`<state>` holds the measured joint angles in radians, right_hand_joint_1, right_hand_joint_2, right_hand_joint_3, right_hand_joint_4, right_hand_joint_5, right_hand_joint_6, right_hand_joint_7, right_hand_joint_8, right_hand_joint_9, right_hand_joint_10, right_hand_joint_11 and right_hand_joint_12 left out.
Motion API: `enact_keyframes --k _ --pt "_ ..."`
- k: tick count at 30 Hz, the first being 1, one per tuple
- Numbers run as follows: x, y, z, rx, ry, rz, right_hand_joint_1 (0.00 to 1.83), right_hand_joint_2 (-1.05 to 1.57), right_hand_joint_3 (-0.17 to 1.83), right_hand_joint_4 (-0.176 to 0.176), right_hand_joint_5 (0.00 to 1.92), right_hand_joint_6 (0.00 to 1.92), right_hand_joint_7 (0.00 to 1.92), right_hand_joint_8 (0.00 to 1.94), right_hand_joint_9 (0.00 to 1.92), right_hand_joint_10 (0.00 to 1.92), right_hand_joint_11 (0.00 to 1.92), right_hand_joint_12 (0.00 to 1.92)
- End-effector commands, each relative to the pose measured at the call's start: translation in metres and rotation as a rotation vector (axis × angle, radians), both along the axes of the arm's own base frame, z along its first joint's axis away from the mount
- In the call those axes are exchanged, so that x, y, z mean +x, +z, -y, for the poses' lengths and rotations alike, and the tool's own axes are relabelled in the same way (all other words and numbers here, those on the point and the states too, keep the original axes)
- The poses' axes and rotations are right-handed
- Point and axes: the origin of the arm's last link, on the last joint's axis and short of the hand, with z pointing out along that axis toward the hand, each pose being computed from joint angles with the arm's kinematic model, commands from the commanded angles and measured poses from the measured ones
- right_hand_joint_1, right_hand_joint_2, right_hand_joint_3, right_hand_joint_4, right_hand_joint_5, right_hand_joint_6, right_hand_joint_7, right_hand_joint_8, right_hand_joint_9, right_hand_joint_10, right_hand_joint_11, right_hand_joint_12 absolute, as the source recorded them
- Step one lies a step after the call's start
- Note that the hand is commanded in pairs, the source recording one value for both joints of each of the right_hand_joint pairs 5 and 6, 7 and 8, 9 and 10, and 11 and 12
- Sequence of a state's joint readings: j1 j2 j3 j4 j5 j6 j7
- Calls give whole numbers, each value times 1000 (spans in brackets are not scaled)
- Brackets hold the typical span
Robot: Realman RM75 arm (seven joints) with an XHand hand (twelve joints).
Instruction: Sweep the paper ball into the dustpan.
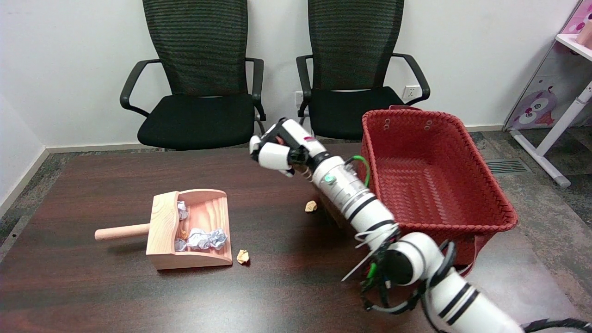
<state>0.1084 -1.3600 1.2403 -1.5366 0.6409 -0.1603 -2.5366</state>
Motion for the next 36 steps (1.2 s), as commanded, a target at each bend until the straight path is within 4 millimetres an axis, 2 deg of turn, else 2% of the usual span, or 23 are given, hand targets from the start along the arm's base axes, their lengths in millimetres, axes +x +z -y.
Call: enact_keyframes --k 1,7,13,16,19,24,29,33,36 --pt "-28 -90 19 7 -62 -22 821 1571 1704 57 1920 1920 1920 1920 1920 1920 1920 1920" --pt "-20 -112 21 44 -11 20 787 1571 1808 56 1920 1920 1920 1920 1920 1920 1920 1920" --pt "-27 -126 24 69 -25 140 726 1571 1833 47 1920 1920 1920 1920 1920 1920 1920 1920" --pt "-27 -131 26 107 -83 326 688 1571 1833 40 1920 1920 1920 1920 1920 1920 1920 1920" --pt "-23 -129 30 137 -134 523 677 1445 1833 26 1920 1920 1920 1920 1920 1920 1920 1920" --pt "-11 -131 33 194 -166 708 674 1333 1833 15 1920 1920 1920 1920 1920 1920 1920 1920" --pt "-6 -142 38 260 -236 960 660 1219 1833 8 1920 1920 1920 1920 1920 1920 1909 1909" --pt "1 -150 41 303 -277 1067 650 1192 1774 9 1920 1920 1920 1920 1920 1920 1866 1866" --pt "9 -151 48 322 -290 1111 662 1123 1639 8 1920 1920 1920 1920 1920 1920 1786 1786"
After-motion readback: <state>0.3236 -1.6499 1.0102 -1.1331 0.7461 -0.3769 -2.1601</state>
